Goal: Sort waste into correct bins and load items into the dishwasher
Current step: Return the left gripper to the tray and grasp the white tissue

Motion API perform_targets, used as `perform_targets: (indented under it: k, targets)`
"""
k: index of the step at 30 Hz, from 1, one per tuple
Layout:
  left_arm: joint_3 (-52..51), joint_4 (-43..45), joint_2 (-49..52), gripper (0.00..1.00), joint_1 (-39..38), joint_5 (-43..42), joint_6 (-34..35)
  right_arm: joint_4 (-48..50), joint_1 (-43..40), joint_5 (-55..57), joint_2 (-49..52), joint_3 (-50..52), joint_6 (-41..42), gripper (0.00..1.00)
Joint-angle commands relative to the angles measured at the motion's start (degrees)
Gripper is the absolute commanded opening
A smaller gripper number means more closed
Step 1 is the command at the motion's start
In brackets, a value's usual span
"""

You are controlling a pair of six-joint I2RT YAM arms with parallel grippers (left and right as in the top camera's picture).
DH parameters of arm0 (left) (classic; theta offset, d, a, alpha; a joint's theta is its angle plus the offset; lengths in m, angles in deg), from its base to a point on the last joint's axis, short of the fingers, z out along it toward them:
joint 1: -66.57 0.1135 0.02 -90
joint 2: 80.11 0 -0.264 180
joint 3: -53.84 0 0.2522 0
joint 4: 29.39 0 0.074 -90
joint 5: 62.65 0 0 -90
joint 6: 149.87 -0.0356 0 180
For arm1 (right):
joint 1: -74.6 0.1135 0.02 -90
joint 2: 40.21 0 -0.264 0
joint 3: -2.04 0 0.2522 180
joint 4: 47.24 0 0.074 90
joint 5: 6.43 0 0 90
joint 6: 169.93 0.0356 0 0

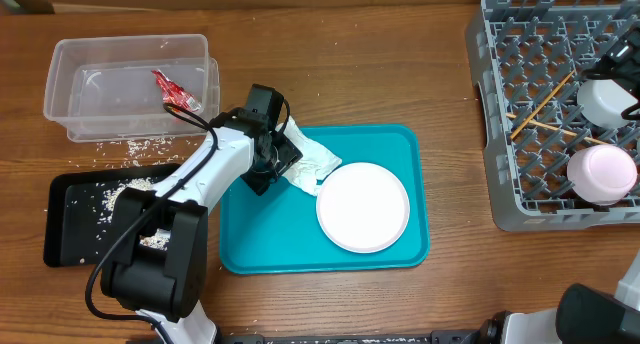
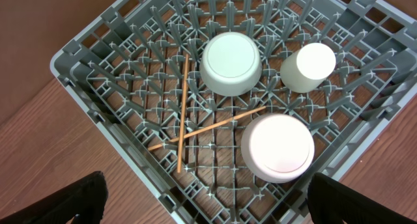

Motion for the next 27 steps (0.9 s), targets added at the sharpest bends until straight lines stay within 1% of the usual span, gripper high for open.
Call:
perform_targets:
  k: [1, 9, 12, 16, 17, 20, 24, 27]
  targets:
    - [-0.44, 1.31, -1.36, 0.68, -0.04, 2.82, 3.39, 0.31, 0.07, 0.55, -0.44, -0.13, 0.02, 1.0]
    - [-0.55, 2.21, -1.36, 0.5, -0.04, 7.08, 3.39, 0.31, 0.07, 0.55, -0.44, -0.13, 0.02, 1.0]
    - [-0.55, 2.82, -0.98, 0.49, -0.04, 7.34, 3.41, 0.31, 0.07, 0.55, -0.44, -0.13, 0.02, 1.0]
    - [-0.55, 3.21, 0.15, 0.49, -0.04, 4.79, 3.37, 0.31, 0.07, 0.55, -0.44, -0.13, 0.02, 1.0]
    - [-0.55, 3.17, 0.22, 0.45, -0.04, 4.02, 3.34, 0.31, 0.07, 0.55, -0.44, -0.13, 0.02, 1.0]
    - [-0.35, 3.02, 0.0, 0.04, 0.09, 1.97, 2.86, 0.31, 0.07, 0.55, -0.44, -0.13, 0.02, 1.0]
    - [1.73, 1.95, -0.96, 0.04, 0.68, -3.54, -0.02, 0.31, 0.07, 0.55, -0.44, -0.13, 0.02, 1.0]
    - [5.38, -3.5, -2.86, 0.04, 0.85, -4.2, -1.49, 0.31, 0.07, 0.55, -0.44, -0.13, 0.02, 1.0]
